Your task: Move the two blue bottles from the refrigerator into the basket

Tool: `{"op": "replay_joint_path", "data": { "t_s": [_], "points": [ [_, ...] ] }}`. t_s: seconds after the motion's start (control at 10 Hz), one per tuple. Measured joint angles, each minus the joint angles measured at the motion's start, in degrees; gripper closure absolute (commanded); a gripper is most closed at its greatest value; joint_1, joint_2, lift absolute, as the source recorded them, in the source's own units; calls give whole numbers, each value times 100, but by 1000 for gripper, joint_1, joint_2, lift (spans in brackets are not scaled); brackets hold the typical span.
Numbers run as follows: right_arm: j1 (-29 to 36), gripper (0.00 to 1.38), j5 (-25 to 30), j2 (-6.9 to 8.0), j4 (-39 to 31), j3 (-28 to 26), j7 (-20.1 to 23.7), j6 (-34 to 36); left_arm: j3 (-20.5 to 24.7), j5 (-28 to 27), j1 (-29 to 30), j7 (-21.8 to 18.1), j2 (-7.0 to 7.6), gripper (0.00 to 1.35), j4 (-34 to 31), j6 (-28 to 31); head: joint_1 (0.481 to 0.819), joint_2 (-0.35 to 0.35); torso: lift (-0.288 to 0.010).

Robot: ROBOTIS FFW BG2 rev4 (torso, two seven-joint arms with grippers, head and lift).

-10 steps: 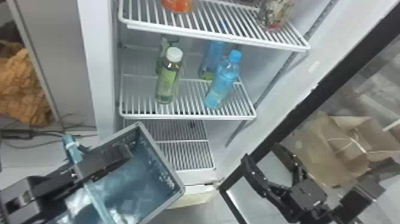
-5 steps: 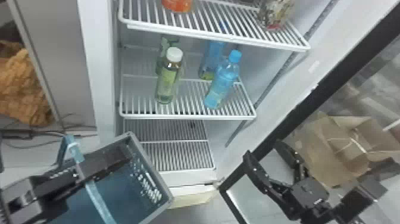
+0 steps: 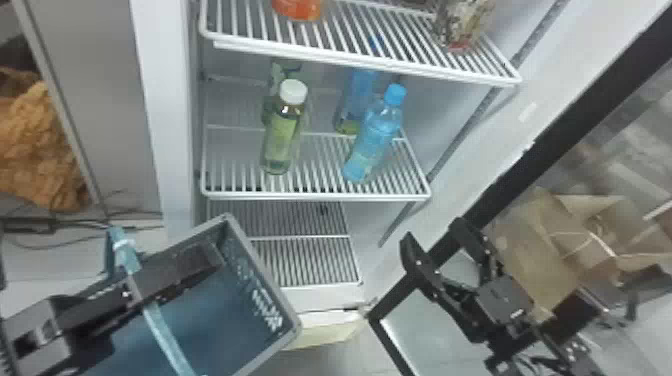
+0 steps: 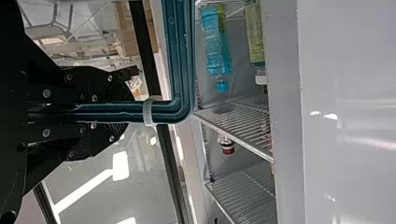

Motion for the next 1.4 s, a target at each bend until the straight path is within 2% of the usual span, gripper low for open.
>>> {"op": "replay_joint_path", "data": {
  "t_s": [0.6, 1.4],
  "points": [
    [-1055, 213, 172, -41, 1005, 200, -130, -48, -68, 11, -37, 9, -3, 1188, 90, -1, 695, -350, -216],
    [-2623, 209, 354, -241, 2335, 772, -459, -81, -170, 41, -80, 26, 35, 1188, 165, 0, 695, -350, -216]
  ]
}}
